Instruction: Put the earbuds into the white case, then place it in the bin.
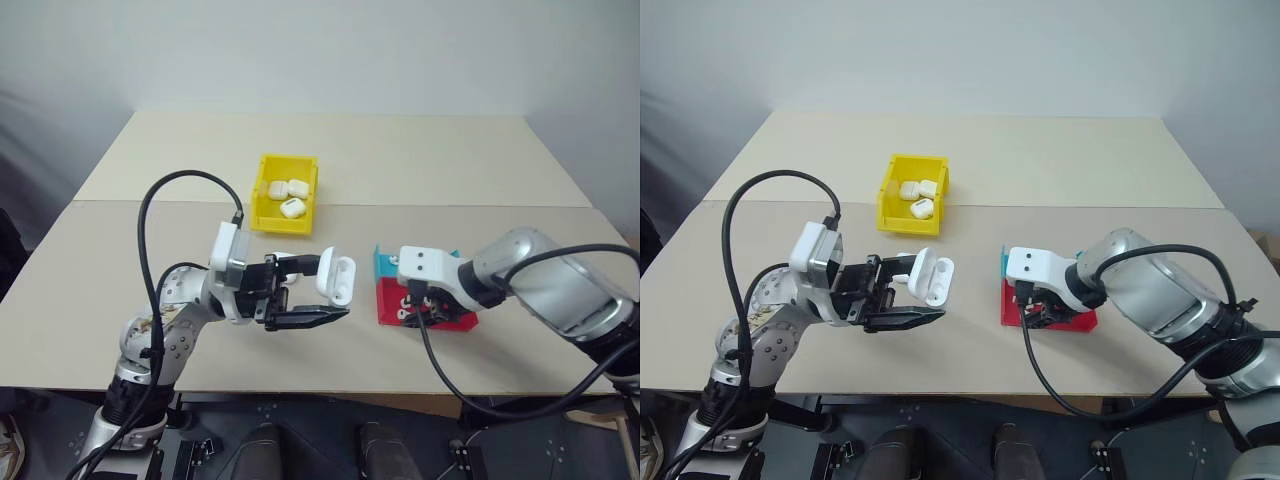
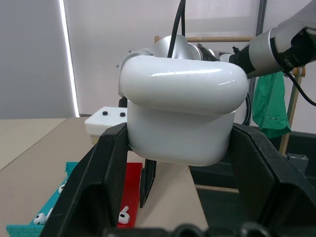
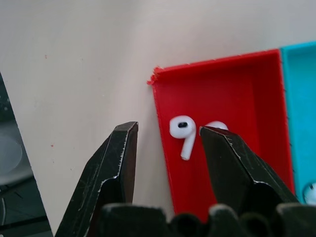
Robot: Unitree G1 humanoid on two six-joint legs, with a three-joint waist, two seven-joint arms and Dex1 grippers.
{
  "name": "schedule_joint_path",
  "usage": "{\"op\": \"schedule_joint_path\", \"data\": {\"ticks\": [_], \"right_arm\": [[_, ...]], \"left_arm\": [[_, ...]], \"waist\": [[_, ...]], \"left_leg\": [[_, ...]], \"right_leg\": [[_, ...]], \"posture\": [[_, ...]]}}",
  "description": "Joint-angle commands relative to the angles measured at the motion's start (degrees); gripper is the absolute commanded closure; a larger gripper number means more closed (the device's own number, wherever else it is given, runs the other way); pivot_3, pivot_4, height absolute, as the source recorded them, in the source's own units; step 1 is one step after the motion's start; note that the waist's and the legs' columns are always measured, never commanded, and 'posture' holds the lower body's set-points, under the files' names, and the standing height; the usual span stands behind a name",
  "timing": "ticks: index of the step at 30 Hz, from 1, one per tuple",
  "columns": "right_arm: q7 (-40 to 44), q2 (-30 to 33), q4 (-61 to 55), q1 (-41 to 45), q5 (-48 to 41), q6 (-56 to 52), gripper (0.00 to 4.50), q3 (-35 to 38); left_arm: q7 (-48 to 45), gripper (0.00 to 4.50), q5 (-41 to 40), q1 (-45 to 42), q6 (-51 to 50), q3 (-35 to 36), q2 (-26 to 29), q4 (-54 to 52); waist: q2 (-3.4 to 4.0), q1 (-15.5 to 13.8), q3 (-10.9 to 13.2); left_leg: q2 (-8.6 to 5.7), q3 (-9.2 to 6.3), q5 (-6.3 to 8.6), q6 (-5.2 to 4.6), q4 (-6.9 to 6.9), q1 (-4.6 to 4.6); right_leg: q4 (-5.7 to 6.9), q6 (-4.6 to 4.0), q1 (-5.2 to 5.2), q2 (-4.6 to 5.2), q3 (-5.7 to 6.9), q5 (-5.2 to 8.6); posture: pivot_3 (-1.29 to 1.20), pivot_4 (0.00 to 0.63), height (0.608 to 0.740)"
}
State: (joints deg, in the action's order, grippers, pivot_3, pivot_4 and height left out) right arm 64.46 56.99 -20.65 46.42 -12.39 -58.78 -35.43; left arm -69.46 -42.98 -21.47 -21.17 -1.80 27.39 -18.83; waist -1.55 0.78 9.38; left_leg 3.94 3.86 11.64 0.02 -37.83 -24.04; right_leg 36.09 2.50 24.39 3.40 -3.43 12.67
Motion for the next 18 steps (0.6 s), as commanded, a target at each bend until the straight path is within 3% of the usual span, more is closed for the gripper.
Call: {"op": "schedule_joint_path", "data": {"ticks": [1,12,18], "right_arm": [[-0.6,-0.8,-0.9,0.4,2.0,-0.8,2.05,-0.5],[-1.1,-2.5,1.2,0.0,6.9,0.9,2.05,-3.3],[0.1,-3.1,2.0,0.6,6.1,0.8,2.05,-0.4]], "left_arm": [[0.0,1.74,-0.9,0.0,0.8,0.4,0.1,-2.5],[2.5,1.74,-1.6,0.3,0.0,0.7,-0.3,-4.4],[3.1,1.74,-2.0,0.7,-0.4,1.1,0.1,-5.1]], "waist": [[0.0,0.0,0.0],[0.0,0.0,0.0],[0.0,0.1,0.0]], "left_leg": [[0.0,0.0,0.0,0.0,0.0,-0.01],[0.0,0.0,0.0,0.0,0.0,0.0],[0.0,0.0,0.0,0.0,0.0,0.01]], "right_leg": [[0.0,0.0,0.0,0.0,0.0,0.0],[0.0,0.0,0.0,0.0,0.0,-0.01],[0.01,0.0,0.0,-0.01,0.0,-0.01]], "posture": [[0.0,0.15,0.74],[0.0,0.15,0.74],[0.0,0.15,0.74]]}}
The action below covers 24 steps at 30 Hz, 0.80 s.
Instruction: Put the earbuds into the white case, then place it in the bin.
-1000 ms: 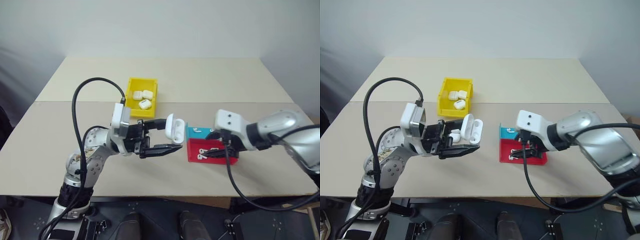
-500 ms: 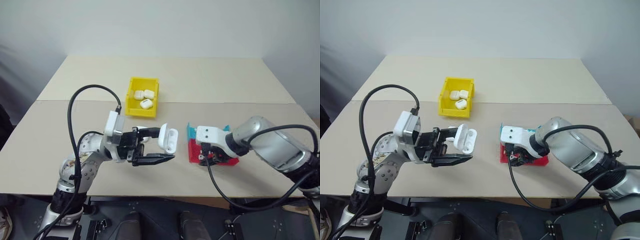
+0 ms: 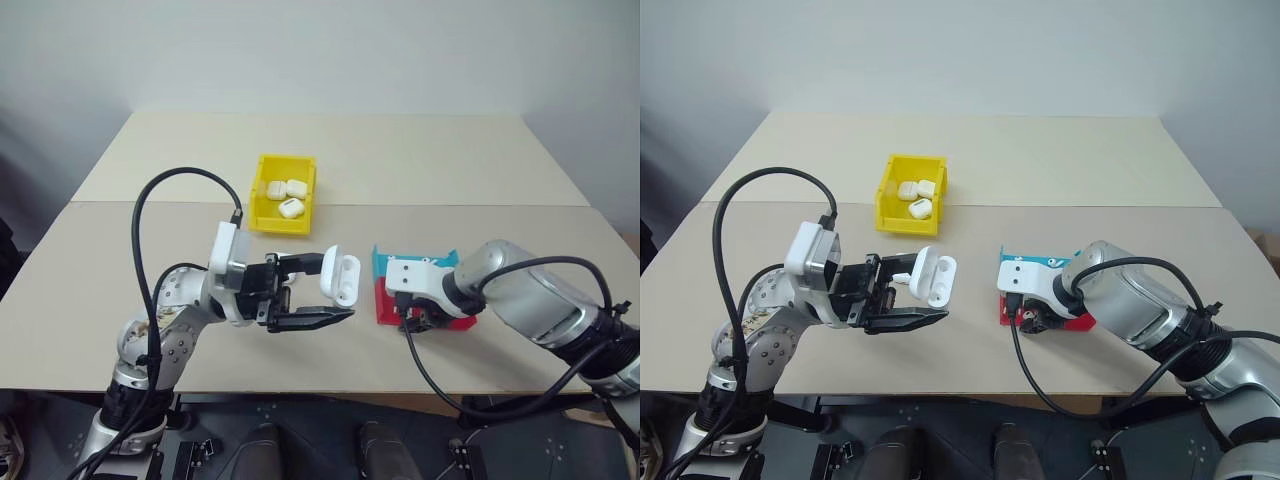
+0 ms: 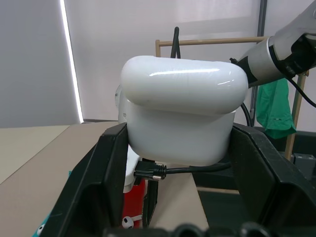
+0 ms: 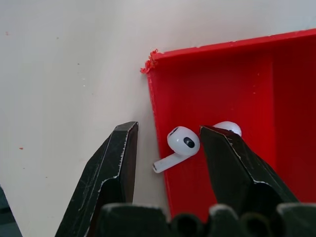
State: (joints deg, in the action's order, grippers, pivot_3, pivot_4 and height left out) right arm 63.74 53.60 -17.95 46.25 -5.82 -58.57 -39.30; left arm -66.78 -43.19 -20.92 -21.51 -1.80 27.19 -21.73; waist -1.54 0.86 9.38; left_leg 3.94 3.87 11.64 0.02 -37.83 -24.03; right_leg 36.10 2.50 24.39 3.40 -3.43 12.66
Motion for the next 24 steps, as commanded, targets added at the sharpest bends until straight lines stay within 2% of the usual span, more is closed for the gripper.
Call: {"op": "schedule_joint_path", "data": {"ticks": [1,12,17,20,24], "right_arm": [[1.1,0.6,-0.9,0.9,-0.7,0.5,2.05,4.0],[1.5,3.8,-5.8,-1.5,-4.3,-5.4,2.05,11.3],[1.3,6.3,-10.2,-5.7,-6.1,-3.7,2.05,14.0],[1.4,6.8,-11.9,-7.9,-7.8,-2.4,2.66,16.7],[1.5,6.9,-12.6,-10.0,-9.1,-1.9,4.08,16.9]], "left_arm": [[0.5,1.74,-1.8,0.2,-0.1,1.1,0.4,-2.4],[0.6,1.74,-2.1,0.1,-0.1,1.0,1.3,-2.4],[0.4,1.74,-2.0,-0.2,0.0,0.7,1.3,-2.0],[0.3,1.74,-2.1,-0.2,-0.1,0.8,1.4,-2.0],[0.3,1.74,-2.0,0.1,-0.1,0.6,1.4,-2.2]], "waist": [[0.0,0.0,0.0],[0.0,-0.1,0.0],[0.0,-0.1,0.0],[0.0,0.0,0.0],[0.0,0.1,0.0]], "left_leg": [[0.0,0.0,0.0,0.0,0.0,0.0],[0.0,0.0,0.0,0.0,0.0,0.0],[0.0,0.0,0.0,0.0,0.0,-0.01],[0.0,0.0,0.0,0.0,0.0,-0.01],[0.01,0.0,0.0,0.0,0.0,0.03]], "right_leg": [[0.0,0.0,0.0,0.0,0.0,0.0],[0.0,-0.01,0.0,0.0,0.0,0.0],[-0.01,0.02,0.0,0.01,0.0,0.02],[-0.01,0.05,0.0,0.01,0.01,0.04],[-0.01,0.15,-0.02,0.0,0.0,0.1]], "posture": [[0.0,0.15,0.74],[0.0,0.15,0.74],[0.0,0.15,0.74],[0.0,0.15,0.74],[0.0,0.15,0.74]]}}
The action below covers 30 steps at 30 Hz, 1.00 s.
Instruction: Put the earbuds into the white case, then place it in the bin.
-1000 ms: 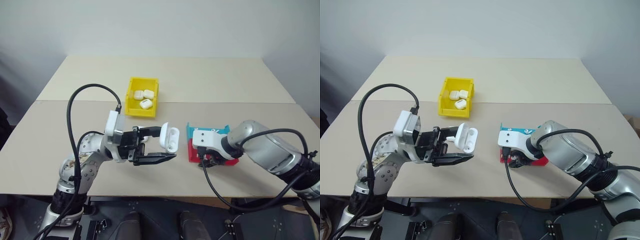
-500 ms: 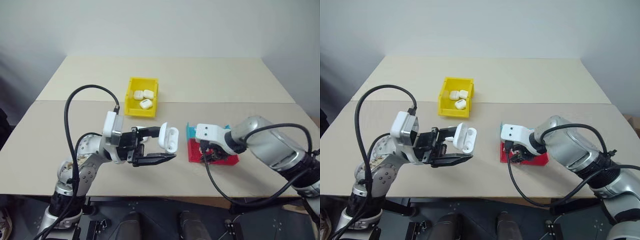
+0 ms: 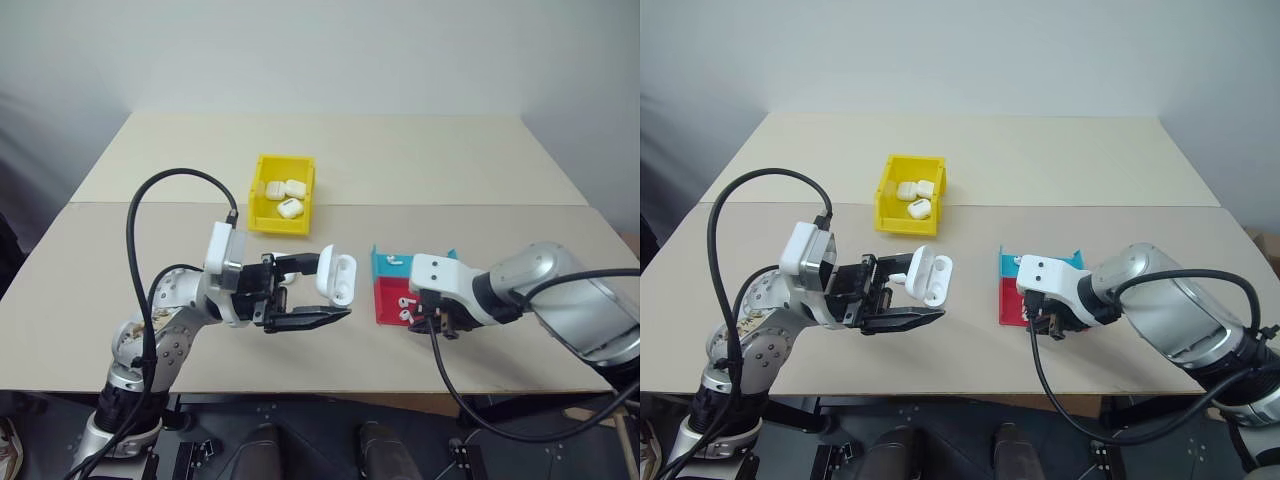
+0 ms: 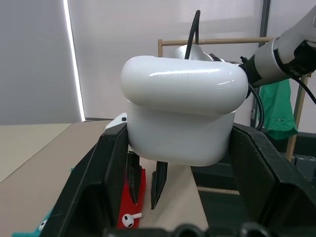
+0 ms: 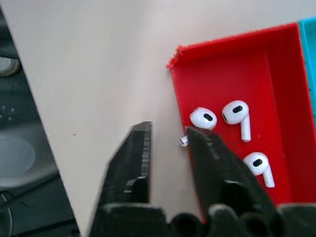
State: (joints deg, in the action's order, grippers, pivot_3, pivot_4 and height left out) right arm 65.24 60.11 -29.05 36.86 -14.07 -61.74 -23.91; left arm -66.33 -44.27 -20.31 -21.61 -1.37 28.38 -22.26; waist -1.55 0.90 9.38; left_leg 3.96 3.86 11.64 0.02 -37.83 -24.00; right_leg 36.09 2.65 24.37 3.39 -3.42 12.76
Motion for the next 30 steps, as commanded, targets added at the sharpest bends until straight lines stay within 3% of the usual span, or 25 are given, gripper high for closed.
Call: {"op": "schedule_joint_path", "data": {"ticks": [1,16,30], "right_arm": [[-0.4,0.2,-1.2,-1.1,-0.5,1.6,4.45,0.9],[-3.2,-2.4,5.1,-0.2,4.3,2.6,4.48,-6.2],[-2.7,-2.1,8.3,1.1,6.6,3.7,4.48,-5.3]], "left_arm": [[-0.1,1.74,-1.0,-0.5,0.0,0.2,0.2,-1.6],[1.0,1.74,-0.8,0.5,0.0,0.6,1.0,-3.0],[0.8,1.74,-1.0,0.3,0.1,0.5,1.4,-3.1]], "waist": [[0.0,0.0,0.0],[0.0,-0.1,0.0],[0.0,-0.1,0.0]], "left_leg": [[0.0,0.0,0.0,0.0,0.0,0.0],[-0.01,0.0,0.0,0.0,0.0,-0.01],[0.0,0.0,0.0,0.0,0.0,-0.01]], "right_leg": [[0.0,-0.01,0.0,0.0,0.0,0.01],[-0.01,-0.08,-0.01,0.01,0.0,0.0],[-0.01,-0.06,-0.01,0.0,0.0,0.0]], "posture": [[0.0,0.15,0.74],[0.0,0.15,0.74],[0.0,0.15,0.74]]}}
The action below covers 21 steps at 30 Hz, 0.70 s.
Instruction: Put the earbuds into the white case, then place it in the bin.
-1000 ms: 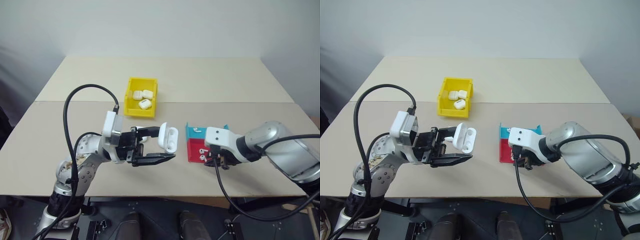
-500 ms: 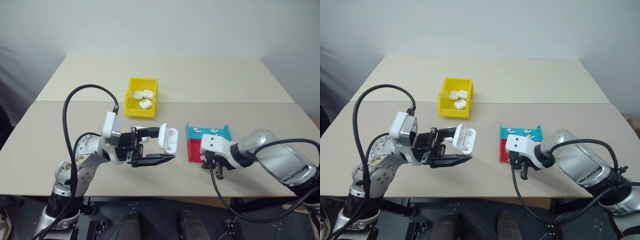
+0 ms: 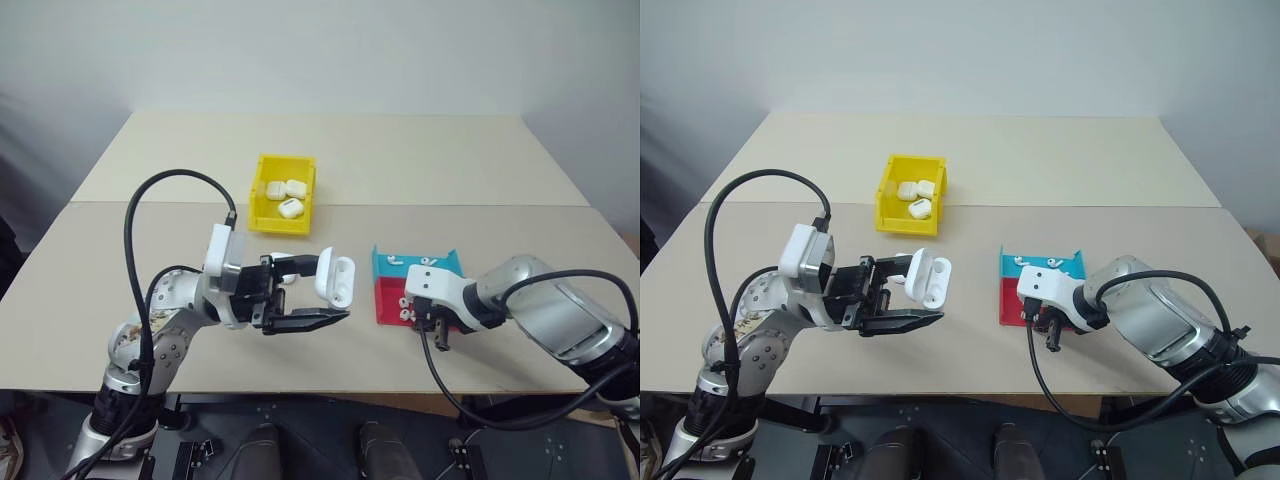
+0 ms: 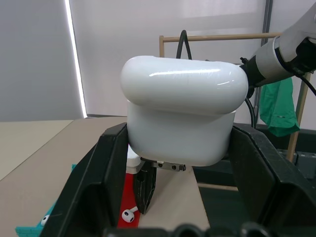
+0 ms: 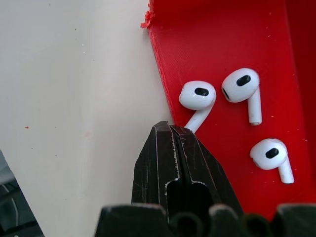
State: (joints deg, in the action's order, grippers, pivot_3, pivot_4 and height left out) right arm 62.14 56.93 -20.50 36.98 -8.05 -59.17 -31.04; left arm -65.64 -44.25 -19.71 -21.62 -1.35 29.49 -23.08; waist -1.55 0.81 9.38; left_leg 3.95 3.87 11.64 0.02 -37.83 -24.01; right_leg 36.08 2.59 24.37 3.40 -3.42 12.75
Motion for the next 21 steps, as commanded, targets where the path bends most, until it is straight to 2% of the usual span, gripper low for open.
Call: {"op": "schedule_joint_path", "data": {"ticks": [1,16,21], "right_arm": [[0.5,1.2,-0.3,1.0,0.7,1.3,4.48,1.9],[0.1,1.5,1.4,1.5,2.4,3.2,4.48,2.5],[2.9,3.7,-0.4,0.8,1.5,8.3,4.48,5.1]], "left_arm": [[0.1,1.74,-1.0,-0.4,0.1,0.5,0.3,-2.3],[0.4,1.74,-1.1,-0.4,0.0,0.2,-0.1,-2.8],[0.3,1.74,-1.1,-0.3,0.0,0.2,0.0,-2.9]], "waist": [[0.0,0.0,0.0],[0.0,0.0,0.0],[0.0,0.0,0.0]], "left_leg": [[0.0,0.0,0.0,0.0,0.0,0.0],[0.0,0.0,0.0,0.0,0.0,0.0],[0.0,0.0,0.0,0.0,0.0,0.0]], "right_leg": [[0.0,0.0,0.0,0.0,0.0,0.0],[0.0,0.0,0.01,0.0,0.0,0.0],[0.0,0.03,0.01,0.0,0.0,0.02]], "posture": [[0.0,0.15,0.74],[0.0,0.15,0.74],[0.0,0.15,0.74]]}}
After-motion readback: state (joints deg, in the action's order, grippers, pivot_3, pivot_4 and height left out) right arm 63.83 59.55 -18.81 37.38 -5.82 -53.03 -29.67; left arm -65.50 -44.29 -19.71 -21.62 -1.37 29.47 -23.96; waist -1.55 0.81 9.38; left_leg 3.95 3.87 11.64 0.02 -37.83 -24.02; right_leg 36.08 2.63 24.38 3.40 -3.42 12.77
